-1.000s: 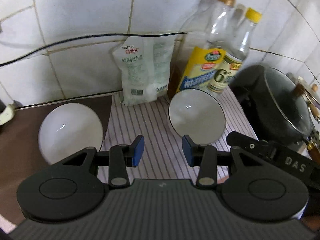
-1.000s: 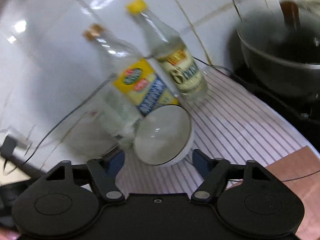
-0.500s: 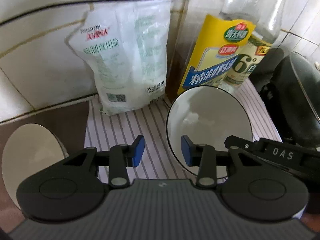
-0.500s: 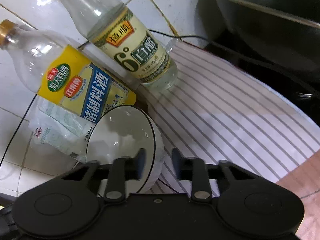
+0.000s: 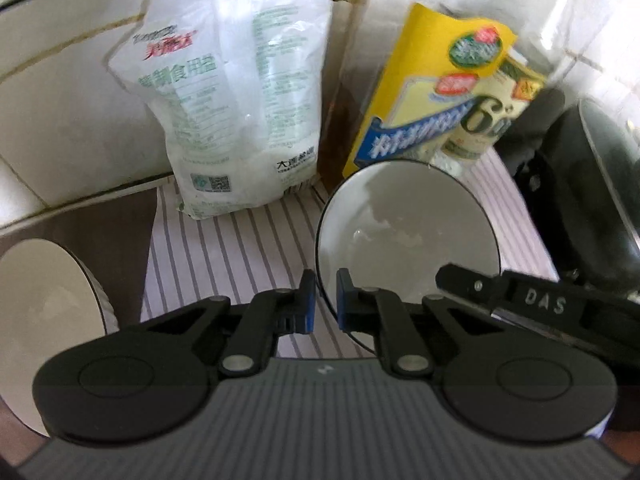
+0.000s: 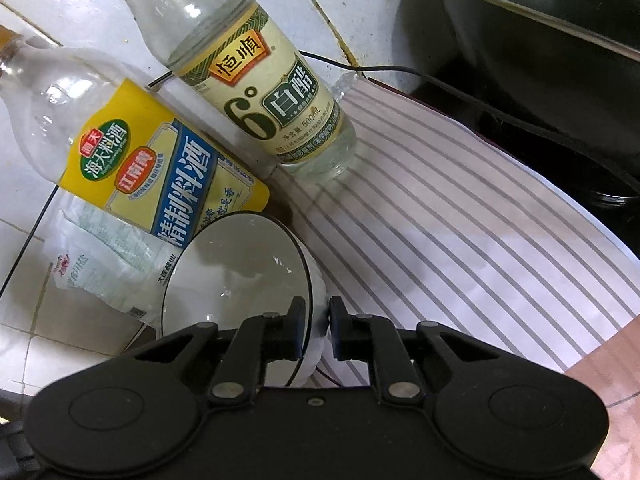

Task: Organize plates and bowls

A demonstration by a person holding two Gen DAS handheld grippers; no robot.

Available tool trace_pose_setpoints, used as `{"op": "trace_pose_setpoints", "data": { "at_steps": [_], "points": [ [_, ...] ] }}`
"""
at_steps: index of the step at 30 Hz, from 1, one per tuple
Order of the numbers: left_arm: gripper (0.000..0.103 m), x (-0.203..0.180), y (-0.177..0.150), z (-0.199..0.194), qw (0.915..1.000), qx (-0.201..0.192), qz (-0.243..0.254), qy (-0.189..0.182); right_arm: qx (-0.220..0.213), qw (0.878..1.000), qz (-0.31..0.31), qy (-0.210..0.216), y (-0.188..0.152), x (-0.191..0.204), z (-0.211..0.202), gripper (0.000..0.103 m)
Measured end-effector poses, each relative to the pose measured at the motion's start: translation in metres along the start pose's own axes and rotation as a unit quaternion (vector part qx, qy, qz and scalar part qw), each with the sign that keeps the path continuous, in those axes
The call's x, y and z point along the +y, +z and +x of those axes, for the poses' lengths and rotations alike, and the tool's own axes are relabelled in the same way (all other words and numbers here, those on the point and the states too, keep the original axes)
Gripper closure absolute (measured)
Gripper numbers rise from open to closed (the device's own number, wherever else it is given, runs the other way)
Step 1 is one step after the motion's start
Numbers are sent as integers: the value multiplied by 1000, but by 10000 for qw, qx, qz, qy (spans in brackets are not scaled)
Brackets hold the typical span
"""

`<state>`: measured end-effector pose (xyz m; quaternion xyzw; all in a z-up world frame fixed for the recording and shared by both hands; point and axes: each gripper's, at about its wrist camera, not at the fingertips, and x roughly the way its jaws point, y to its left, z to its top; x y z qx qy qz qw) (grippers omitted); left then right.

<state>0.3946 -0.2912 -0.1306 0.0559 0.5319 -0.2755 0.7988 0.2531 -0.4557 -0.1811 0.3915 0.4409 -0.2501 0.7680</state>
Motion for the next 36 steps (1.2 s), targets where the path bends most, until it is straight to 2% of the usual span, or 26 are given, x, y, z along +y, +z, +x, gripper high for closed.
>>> {"op": "trace_pose_setpoints", "data": {
  "at_steps": [5, 16, 23, 27, 36],
  "points": [
    [94, -9, -6, -10, 9997, 43, 168, 167, -119, 9997, -225, 25, -3, 3, -11, 88],
    [93, -18, -31, -62, 9998, -98, 181, -7, -24, 9993, -163, 335, -20, -8, -62, 88],
    [93, -33, -48, -104, 9990, -135, 424, 49, 53, 9975, -47, 703, -41, -21, -99, 87],
    [93, -44, -60, -128, 9977, -152, 630, 199, 65, 9958, -1, 913, -51, -25, -121, 87],
    [93, -56, -92, -155, 9981, -127, 566, 231, 121, 9950, -212, 969, -67, -32, -159, 86]
  ]
}}
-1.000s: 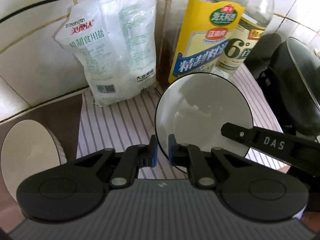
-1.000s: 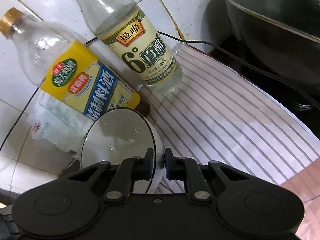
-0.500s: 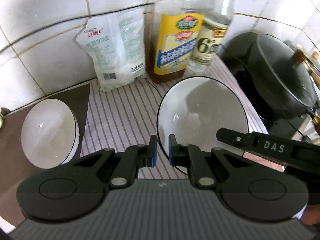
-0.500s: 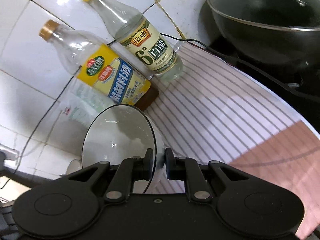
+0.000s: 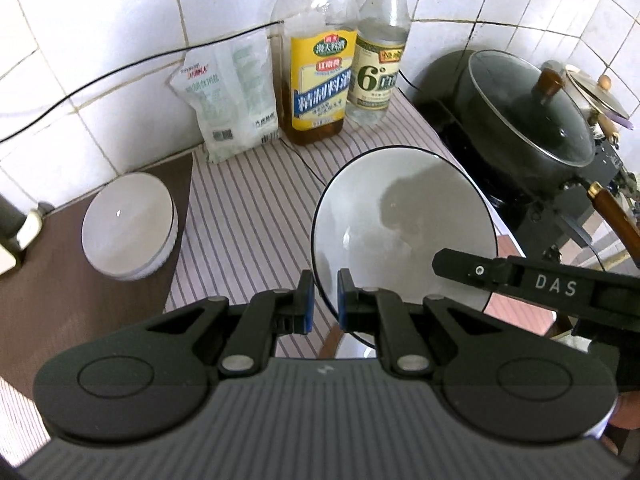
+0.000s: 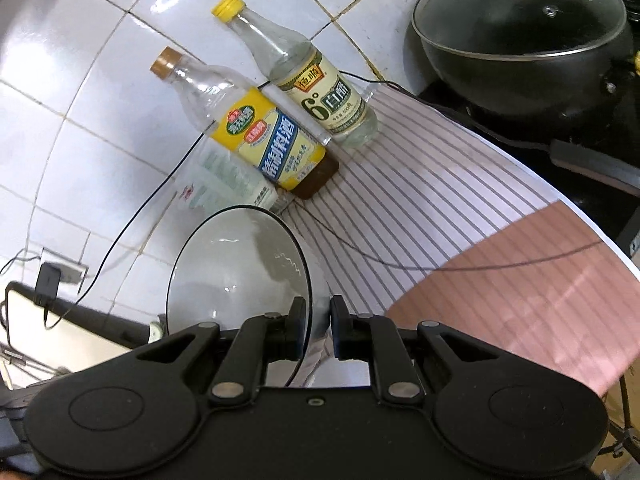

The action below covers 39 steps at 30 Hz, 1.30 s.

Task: Organize plates and bowls

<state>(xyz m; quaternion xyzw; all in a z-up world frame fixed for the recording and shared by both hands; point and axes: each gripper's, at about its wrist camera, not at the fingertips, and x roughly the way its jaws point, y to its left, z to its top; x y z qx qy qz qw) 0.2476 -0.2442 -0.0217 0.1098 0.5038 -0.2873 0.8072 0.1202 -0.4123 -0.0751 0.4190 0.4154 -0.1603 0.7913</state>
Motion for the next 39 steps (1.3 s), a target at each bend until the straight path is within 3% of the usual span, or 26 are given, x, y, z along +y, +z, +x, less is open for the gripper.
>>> {"op": "trace_pose_setpoints", "data": {
  "at_steps": [6, 14, 39],
  "points": [
    [92, -10, -24, -7, 9998, 118, 26, 153, 16, 9998, 98, 151, -15, -11, -10, 86],
    [92, -15, -49, -7, 9994, 302, -149, 86, 201, 9998, 36, 87, -32, -22, -17, 86],
    [92, -18, -82, 25, 9940, 962, -508, -116, 528, 9935, -669, -759, -50, -19, -10, 87]
  ]
}}
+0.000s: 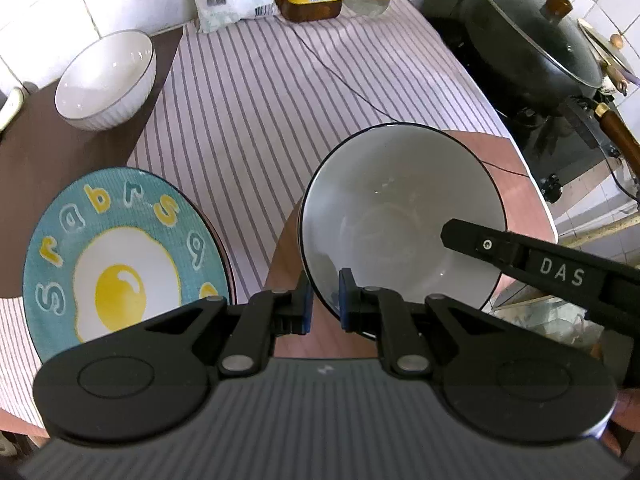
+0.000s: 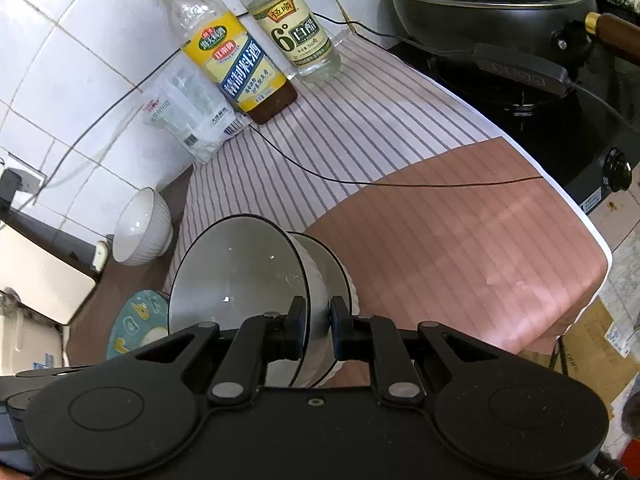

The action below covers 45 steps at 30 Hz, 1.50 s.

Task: Organize plates and bowls

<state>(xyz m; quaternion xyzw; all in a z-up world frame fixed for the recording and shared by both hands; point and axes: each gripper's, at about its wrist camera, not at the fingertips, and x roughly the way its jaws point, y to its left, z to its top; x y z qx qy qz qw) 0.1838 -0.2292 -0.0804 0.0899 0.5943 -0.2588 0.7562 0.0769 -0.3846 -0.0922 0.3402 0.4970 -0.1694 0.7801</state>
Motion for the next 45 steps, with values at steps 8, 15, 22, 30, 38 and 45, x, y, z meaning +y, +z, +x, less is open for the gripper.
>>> {"op": "trace_pose_setpoints", "data": {
  "at_steps": [8, 15, 22, 30, 38, 45],
  "points": [
    [92, 2, 0, 9, 9998, 39, -188, 72, -41, 9988, -374, -315, -3, 11, 5, 87],
    [91, 7, -1, 14, 9989, 72, -453, 48, -170, 9933, -1025, -503, -7, 23, 7, 84],
    [91, 6, -3, 15, 9984, -30, -558, 86, -280, 9896, -1363, -364, -8, 22, 9, 82],
    [88, 6, -2, 18, 9977, -35, -668, 76, -395, 9884, -1439, -274, -9, 27, 4, 68],
    [89, 9, -3, 18, 9970, -13, -777, -2, -469, 9870, -1500, -332, -8, 22, 1, 66],
    [79, 13, 2, 3, 9979, 73, -634, -106, -446, 9819, -1741, -601, -5, 35, -13, 65]
  ]
}}
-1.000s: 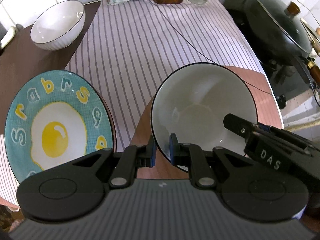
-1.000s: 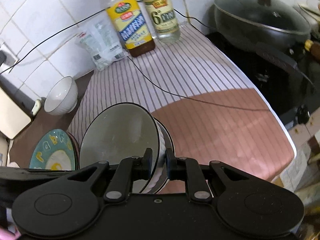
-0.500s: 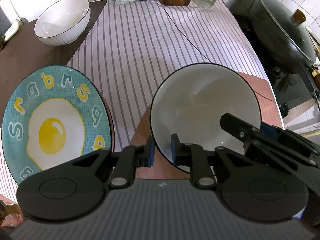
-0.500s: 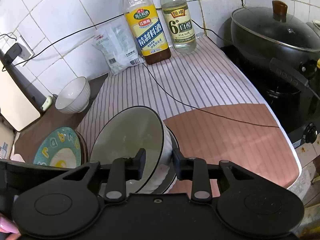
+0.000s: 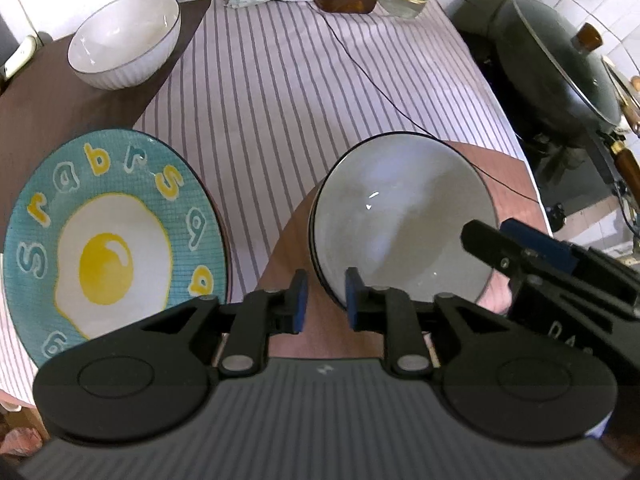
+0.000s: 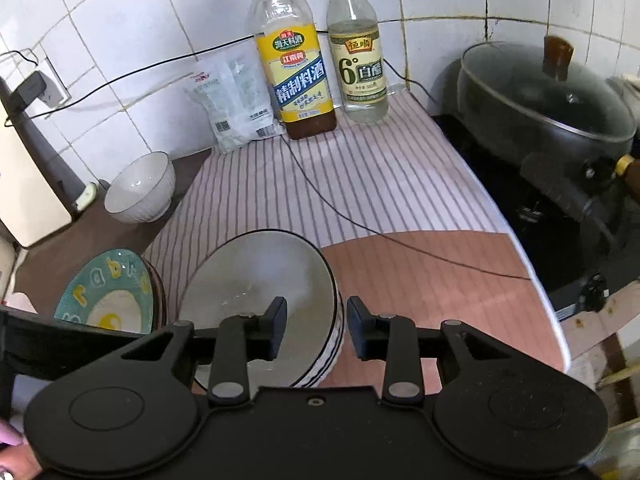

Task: Organize plates and bowls

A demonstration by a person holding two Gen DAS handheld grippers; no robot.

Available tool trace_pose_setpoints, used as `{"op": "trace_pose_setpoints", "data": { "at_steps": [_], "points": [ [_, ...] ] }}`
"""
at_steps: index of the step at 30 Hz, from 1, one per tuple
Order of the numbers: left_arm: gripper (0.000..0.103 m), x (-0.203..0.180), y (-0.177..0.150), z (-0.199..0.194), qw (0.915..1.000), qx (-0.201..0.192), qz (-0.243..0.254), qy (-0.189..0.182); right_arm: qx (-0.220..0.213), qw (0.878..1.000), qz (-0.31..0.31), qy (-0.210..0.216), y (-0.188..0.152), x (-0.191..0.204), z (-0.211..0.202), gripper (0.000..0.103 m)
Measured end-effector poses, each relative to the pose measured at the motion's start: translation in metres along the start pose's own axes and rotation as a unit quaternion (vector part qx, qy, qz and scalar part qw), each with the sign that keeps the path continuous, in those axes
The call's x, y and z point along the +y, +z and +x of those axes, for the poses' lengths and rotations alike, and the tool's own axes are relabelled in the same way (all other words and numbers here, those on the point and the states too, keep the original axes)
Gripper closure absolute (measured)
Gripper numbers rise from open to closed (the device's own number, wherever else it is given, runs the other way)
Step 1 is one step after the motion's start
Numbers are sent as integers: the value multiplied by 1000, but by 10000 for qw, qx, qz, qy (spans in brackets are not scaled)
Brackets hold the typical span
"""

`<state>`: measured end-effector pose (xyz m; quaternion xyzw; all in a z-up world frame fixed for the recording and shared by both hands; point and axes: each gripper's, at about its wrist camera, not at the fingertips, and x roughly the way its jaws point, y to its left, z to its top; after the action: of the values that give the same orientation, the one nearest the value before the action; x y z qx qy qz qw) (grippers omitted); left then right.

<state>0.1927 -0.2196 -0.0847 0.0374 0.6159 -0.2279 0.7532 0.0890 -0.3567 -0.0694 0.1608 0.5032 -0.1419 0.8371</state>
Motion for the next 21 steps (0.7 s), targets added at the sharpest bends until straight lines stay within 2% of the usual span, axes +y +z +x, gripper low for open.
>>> {"op": "trace_pose_setpoints", "data": {
  "at_steps": [4, 8, 13, 15, 21],
  "points": [
    [78, 5, 4, -16, 9999, -52, 22, -86, 59, 9997, -84, -211, 4, 6, -8, 65],
    [76, 17, 4, -34, 9997, -207, 46, -79, 13, 9994, -270, -208, 7, 15, -18, 64],
    [74, 34, 4, -54, 9992, -371, 107, 62, -34, 9991, -418, 37, 15, 31, -30, 63],
    [70, 42, 6, -62, 9988, -448, 152, 126, -35, 9987, -487, 154, 20, 38, -33, 58],
    [70, 68, 20, -80, 9979, -631, 77, 137, 80, 9931, -1124, 324, 29, 70, -30, 54]
  ]
}}
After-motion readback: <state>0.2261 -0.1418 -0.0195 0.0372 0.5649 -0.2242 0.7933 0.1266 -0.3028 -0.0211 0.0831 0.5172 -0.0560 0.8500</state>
